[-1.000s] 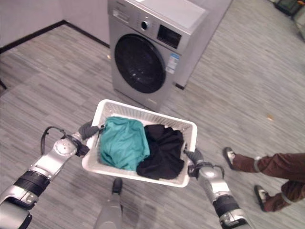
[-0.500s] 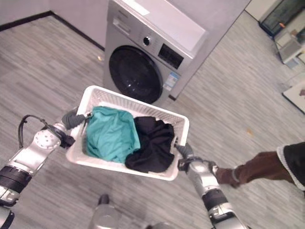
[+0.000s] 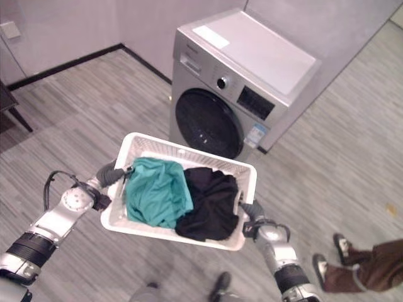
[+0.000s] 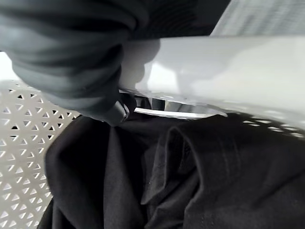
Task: Grab the laundry basket,head to the washer,open it,put in the laundry and shut it.
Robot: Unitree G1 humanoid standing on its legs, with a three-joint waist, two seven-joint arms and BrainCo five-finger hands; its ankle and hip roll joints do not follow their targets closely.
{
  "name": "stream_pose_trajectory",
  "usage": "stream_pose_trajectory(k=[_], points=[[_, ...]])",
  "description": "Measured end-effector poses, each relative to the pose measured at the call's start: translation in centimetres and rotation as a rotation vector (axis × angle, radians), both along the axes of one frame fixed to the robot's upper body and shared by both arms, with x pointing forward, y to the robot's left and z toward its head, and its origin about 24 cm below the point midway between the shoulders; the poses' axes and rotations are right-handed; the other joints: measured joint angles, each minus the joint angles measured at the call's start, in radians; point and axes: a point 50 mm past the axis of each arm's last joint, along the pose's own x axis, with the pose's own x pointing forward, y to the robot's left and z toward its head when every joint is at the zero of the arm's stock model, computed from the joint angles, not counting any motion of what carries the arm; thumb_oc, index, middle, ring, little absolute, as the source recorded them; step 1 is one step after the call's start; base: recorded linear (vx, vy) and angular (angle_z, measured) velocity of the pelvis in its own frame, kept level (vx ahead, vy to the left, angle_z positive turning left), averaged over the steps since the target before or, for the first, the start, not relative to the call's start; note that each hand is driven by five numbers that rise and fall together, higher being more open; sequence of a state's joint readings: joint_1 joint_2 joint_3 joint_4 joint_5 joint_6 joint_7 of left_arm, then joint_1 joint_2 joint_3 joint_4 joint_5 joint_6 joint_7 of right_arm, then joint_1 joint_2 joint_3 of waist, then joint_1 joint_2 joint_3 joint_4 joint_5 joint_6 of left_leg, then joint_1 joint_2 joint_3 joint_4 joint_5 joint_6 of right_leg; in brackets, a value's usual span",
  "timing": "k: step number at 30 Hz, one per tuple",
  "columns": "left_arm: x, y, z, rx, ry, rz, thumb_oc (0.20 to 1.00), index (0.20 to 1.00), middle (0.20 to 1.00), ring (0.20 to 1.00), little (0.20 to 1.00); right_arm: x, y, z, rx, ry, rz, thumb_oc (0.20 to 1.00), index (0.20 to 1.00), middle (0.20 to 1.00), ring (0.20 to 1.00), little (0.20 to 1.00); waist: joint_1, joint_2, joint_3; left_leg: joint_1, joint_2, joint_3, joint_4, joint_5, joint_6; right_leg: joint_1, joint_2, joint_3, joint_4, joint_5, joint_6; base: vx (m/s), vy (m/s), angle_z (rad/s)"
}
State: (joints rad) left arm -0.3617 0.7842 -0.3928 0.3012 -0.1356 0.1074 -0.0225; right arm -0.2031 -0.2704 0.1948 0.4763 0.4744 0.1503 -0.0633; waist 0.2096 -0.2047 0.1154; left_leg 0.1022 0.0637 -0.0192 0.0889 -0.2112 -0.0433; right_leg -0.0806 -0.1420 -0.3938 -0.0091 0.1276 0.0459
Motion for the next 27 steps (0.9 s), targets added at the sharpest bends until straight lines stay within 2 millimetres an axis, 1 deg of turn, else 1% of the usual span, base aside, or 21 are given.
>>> stream_pose_trajectory(k=[1,2,3,4,5,7,9,10,11,12,13,14,15,16,19,20,22,23,24,25,27], points=[[-0.2,0.1,-0.4,-0.005,0.009,0.005,0.2,0.2,0.2,0.2,0.2,0.3,-0.2,0.3,-0.001,-0.012,-0.009,0.2,0.2,0.2,0.2,0.2,-0.006,0.007,-0.003,-0.06,0.023,-0.002,0.114,-0.034,-0.017,0.028,0.023,-0.002,-0.033,0.014,-0.032,0.13,-0.139,-0.05],[-0.3,-0.1,-0.4,-0.006,0.012,-0.005,0.2,0.2,0.2,0.2,0.2,0.3,-0.5,0.3,-0.008,-0.014,-0.012,0.2,0.2,0.2,0.2,0.2,-0.015,-0.002,-0.01,-0.103,0.023,-0.019,0.158,-0.043,-0.004,0.034,0.028,0.002,-0.047,0.013,-0.033,0.19,-0.228,0.15],[-0.2,-0.5,-0.1,-0.008,0.002,-0.023,0.2,0.2,0.2,0.2,0.2,0.4,-1.0,0.6,-0.02,-0.02,-0.016,0.2,0.2,0.2,0.2,0.2,-0.028,-0.001,-0.012,-0.128,0.026,-0.046,0.138,-0.045,0.008,0.04,0.042,-0.001,-0.054,0.013,-0.033,0.29,-0.343,0.15],[-0.1,-0.7,0.0,-0.008,-0.003,-0.034,0.2,0.2,0.2,0.2,0.2,0.5,-1.4,0.8,-0.029,-0.03,-0.012,0.2,0.2,0.2,0.2,0.2,-0.048,0.015,-0.014,-0.138,0.056,-0.052,0.084,-0.015,-0.005,0.05,0.077,0.002,-0.054,0.008,-0.035,0.23,-0.27,-0.04],[-0.2,-0.6,-0.2,-0.007,0.004,-0.028,0.2,0.2,0.2,0.2,0.2,0.1,-1.3,0.6,-0.023,-0.027,-0.008,0.2,0.2,0.2,0.2,0.2,-0.05,0.006,-0.021,-0.119,0.069,-0.049,0.083,0.0,-0.027,0.056,0.093,0.0,-0.053,-0.001,-0.03,0.26,-0.28,-0.02],[-0.2,-0.7,-0.3,-0.009,0.008,-0.036,0.2,0.2,0.2,0.2,0.2,-0.8,-1.3,0.1,-0.017,-0.015,-0.008,0.2,0.2,0.2,0.2,0.2,-0.071,-0.015,-0.036,-0.108,0.098,-0.048,0.094,-0.006,-0.053,0.083,0.123,0.005,-0.063,-0.023,-0.036,0.15,-0.213,0.03],[-0.2,-0.6,-0.3,-0.007,0.013,-0.036,0.2,0.2,0.2,0.2,0.2,-0.7,-1.2,0.1,-0.014,-0.017,-0.006,0.2,0.2,0.2,0.2,0.2,-0.066,-0.023,-0.038,-0.113,0.116,-0.031,0.144,-0.027,-0.081,0.094,0.145,0.013,-0.068,-0.025,-0.039,0.04,-0.152,-0.21],[-0.2,-0.5,-0.4,-0.007,0.017,-0.031,0.2,0.2,0.2,0.2,0.2,-0.7,-1.2,0.2,-0.014,-0.022,-0.004,0.2,0.2,0.2,0.2,0.2,-0.06,-0.028,-0.037,-0.145,0.127,-0.029,0.227,-0.035,-0.095,0.101,0.157,0.024,-0.067,-0.031,-0.053,-0.01,-0.11,-0.41],[-0.4,-0.4,-0.6,-0.009,0.023,-0.027,0.2,0.2,0.2,0.2,0.2,-0.6,-1.1,0.2,-0.016,-0.021,-0.002,0.2,0.2,0.2,0.2,0.2,-0.048,-0.016,-0.022,-0.228,0.141,-0.048,0.439,-0.029,-0.11,0.117,0.188,0.023,-0.06,-0.049,-0.072,-0.01,-0.22,-0.47],[-0.4,-0.3,-0.6,-0.011,0.025,-0.025,0.2,0.2,0.2,0.2,0.2,-0.6,-1.0,0.2,-0.016,-0.02,0.002,0.2,0.2,0.2,0.2,0.2,-0.029,-0.01,-0.018,-0.276,0.146,-0.077,0.569,-0.01,-0.129,0.123,0.202,0.019,-0.048,-0.07,-0.086,0.08,-0.184,-0.55],[-0.4,-0.3,-0.6,-0.014,0.021,-0.026,0.2,0.2,0.2,0.2,0.2,-0.5,-1.0,0.3,-0.019,-0.024,0.003,0.2,0.2,0.2,0.2,0.2,-0.017,-0.002,-0.011,-0.328,0.147,-0.114,0.683,0.021,-0.104,0.134,0.215,0.02,-0.045,-0.082,-0.092,0.13,-0.163,-0.52],[-0.3,-0.2,-0.3,-0.02,0.01,-0.021,0.2,0.2,0.2,0.2,0.2,-0.4,-0.9,0.4,-0.02,-0.03,0.006,0.2,0.2,0.2,0.2,0.2,-0.01,0.007,0.002,-0.414,0.146,-0.148,0.823,0.104,-0.106,0.134,0.233,0.018,-0.034,-0.113,-0.107,0.17,-0.033,-0.23],[-0.1,-0.1,0.4,-0.028,-0.015,-0.017,0.2,0.2,0.2,0.2,0.2,-0.2,-0.6,0.6,-0.011,-0.041,0.008,0.2,0.2,0.2,0.2,0.2,-0.01,-0.007,0.037,-0.506,0.181,-0.101,0.907,0.067,-0.02,0.169,0.23,0.023,-0.079,-0.154,-0.104,0.12,0.032,0.06],[0.1,-0.3,0.9,-0.033,-0.034,-0.022,0.2,0.2,0.2,0.2,0.2,0.0,-0.5,0.8,-0.011,-0.049,-0.001,0.2,0.2,0.2,0.2,0.2,-0.015,-0.024,0.066,-0.542,0.193,-0.065,0.818,0.019,0.027,0.166,0.227,0.017,-0.078,-0.159,-0.113,0.14,0.072,0.19],[-0.1,-0.3,0.6,-0.031,-0.016,-0.02,0.2,0.2,0.2,0.2,0.2,0.4,-0.8,1.1,-0.011,-0.057,-0.014,0.2,0.2,0.2,0.2,0.2,-0.014,-0.023,0.117,-0.594,0.182,-0.047,0.486,0.041,0.0,0.172,0.208,0.019,-0.078,-0.166,-0.088,0.2,0.112,0.0],[-0.1,-0.3,0.5,-0.032,-0.015,-0.019,0.2,0.2,0.2,0.2,0.2,0.3,-0.8,1.0,-0.013,-0.052,-0.015,0.2,0.2,0.2,0.2,0.2,-0.013,-0.011,0.136,-0.598,0.174,-0.055,0.302,0.099,-0.02,0.195,0.204,0.014,-0.078,-0.177,-0.068,0.24,0.147,0.04],[-0.2,-0.2,-0.1,-0.032,0.005,-0.01,0.2,0.2,0.2,0.2,0.2,0.2,-0.8,0.7,-0.013,-0.041,-0.013,0.2,0.2,0.2,0.2,0.2,-0.014,-0.003,0.141,-0.58,0.154,-0.052,0.132,0.189,-0.024,0.238,0.193,0.011,-0.078,-0.204,-0.024,0.21,0.16,-0.09],[-0.2,-0.2,-0.1,-0.032,0.007,-0.009,0.2,0.2,0.2,0.2,0.2,0.1,-0.8,0.7,-0.013,-0.04,-0.013,0.2,0.2,0.2,0.2,0.2,-0.01,0.001,0.143,-0.563,0.144,-0.058,0.121,0.26,-0.03,0.259,0.195,0.023,-0.078,-0.218,-0.002,0.26,0.242,-0.2],[0.0,0.1,0.3,-0.02,-0.002,-0.007,0.2,0.2,0.2,0.2,0.2,0.1,-0.3,0.6,0.003,-0.04,-0.013,0.2,0.2,0.2,0.2,0.2,-0.006,-0.025,0.139,-0.543,0.122,-0.044,0.128,0.346,-0.048,0.287,0.165,0.03,-0.079,-0.229,0.022,0.36,0.346,-0.09],[0.1,0.3,0.6,-0.016,-0.01,0.0,0.2,0.2,0.2,0.2,0.2,0.3,0.0,0.7,0.013,-0.045,-0.015,0.2,0.2,0.2,0.2,0.2,-0.006,-0.054,0.132,-0.537,0.095,-0.024,0.13,0.327,-0.037,0.281,0.136,0.031,-0.069,-0.233,0.027,0.24,0.257,-0.06],[0.5,0.5,1.4,-0.003,-0.039,-0.002,0.2,0.2,0.2,0.2,0.2,1.2,0.1,1.7,0.011,-0.083,-0.016,0.2,0.2,0.2,0.2,0.2,-0.003,-0.062,0.128,-0.509,0.051,0.011,0.155,0.279,-0.001,0.267,0.068,0.032,-0.003,-0.227,0.025,0.17,0.302,-0.13]])
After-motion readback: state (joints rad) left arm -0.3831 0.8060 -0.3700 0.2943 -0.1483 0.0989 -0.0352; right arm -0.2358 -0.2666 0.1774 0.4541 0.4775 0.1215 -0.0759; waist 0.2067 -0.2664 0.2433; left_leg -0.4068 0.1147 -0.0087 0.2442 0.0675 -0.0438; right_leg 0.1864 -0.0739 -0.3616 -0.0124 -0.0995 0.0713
